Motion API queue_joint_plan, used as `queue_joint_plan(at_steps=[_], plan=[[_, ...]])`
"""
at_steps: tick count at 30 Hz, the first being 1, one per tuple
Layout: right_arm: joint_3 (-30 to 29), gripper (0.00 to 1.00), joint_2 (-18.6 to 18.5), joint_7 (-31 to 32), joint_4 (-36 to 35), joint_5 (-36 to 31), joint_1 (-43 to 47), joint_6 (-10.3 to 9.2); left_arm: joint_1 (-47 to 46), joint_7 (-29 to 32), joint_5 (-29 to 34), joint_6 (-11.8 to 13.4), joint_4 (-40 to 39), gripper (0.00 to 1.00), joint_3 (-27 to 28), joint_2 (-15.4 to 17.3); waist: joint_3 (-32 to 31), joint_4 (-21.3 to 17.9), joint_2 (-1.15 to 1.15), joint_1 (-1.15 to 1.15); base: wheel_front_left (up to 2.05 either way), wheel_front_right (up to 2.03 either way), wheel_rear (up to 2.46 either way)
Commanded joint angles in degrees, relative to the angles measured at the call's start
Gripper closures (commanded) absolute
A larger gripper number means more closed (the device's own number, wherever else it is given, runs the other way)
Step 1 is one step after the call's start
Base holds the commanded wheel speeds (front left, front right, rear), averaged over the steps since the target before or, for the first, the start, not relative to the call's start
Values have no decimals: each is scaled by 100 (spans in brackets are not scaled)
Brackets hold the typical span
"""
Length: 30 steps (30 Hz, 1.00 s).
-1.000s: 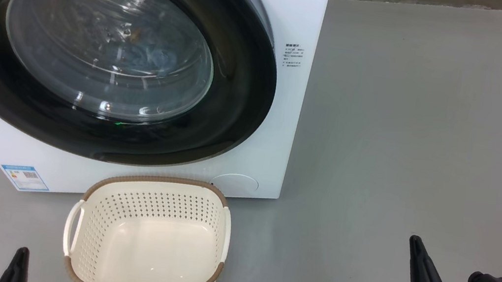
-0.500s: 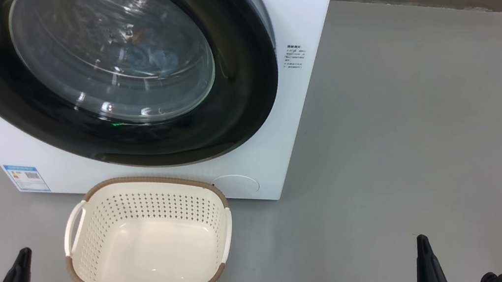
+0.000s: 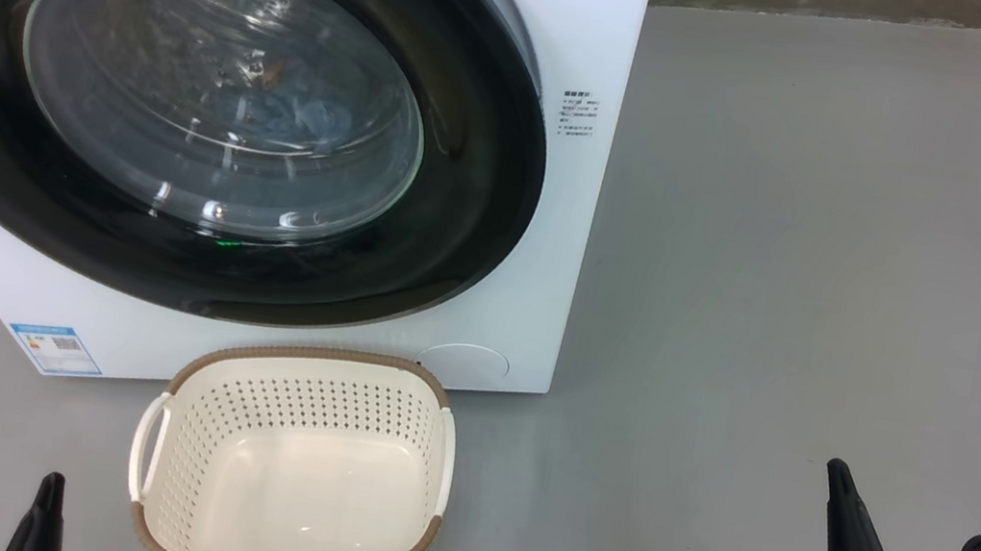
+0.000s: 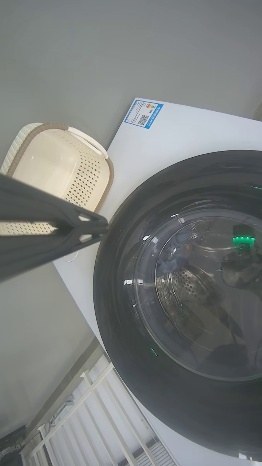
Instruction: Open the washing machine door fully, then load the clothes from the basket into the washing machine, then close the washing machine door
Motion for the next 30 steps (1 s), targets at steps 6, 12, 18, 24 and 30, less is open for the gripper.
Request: queue_joint_plan(at_steps=[6, 12, 18, 24, 30], plan=[[-72, 100, -32, 125, -200, 502, -170, 1, -269, 126, -456, 1, -203, 100, 145, 10, -11, 11, 0, 0, 0, 0, 0], [-130, 100, -20, 226, -229, 839, -172, 1, -308, 226, -778, 1, -228, 100, 174, -42, -21, 20, 0, 0, 0, 0, 0], [-179, 100, -9, 311, -253, 1121, -174, 1, -340, 311, -1048, 1, -248, 100, 198, -86, -29, 29, 0, 0, 0, 0, 0], [-238, 100, 3, 413, -282, 1459, -177, 1, -379, 412, -1371, 1, -273, 100, 228, -139, -39, 38, 0, 0, 0, 0, 0], [-297, 100, 16, 515, -311, 1796, -179, 1, -417, 513, -1695, 1, -298, 100, 257, -191, -49, 48, 0, 0, 0, 0, 0]])
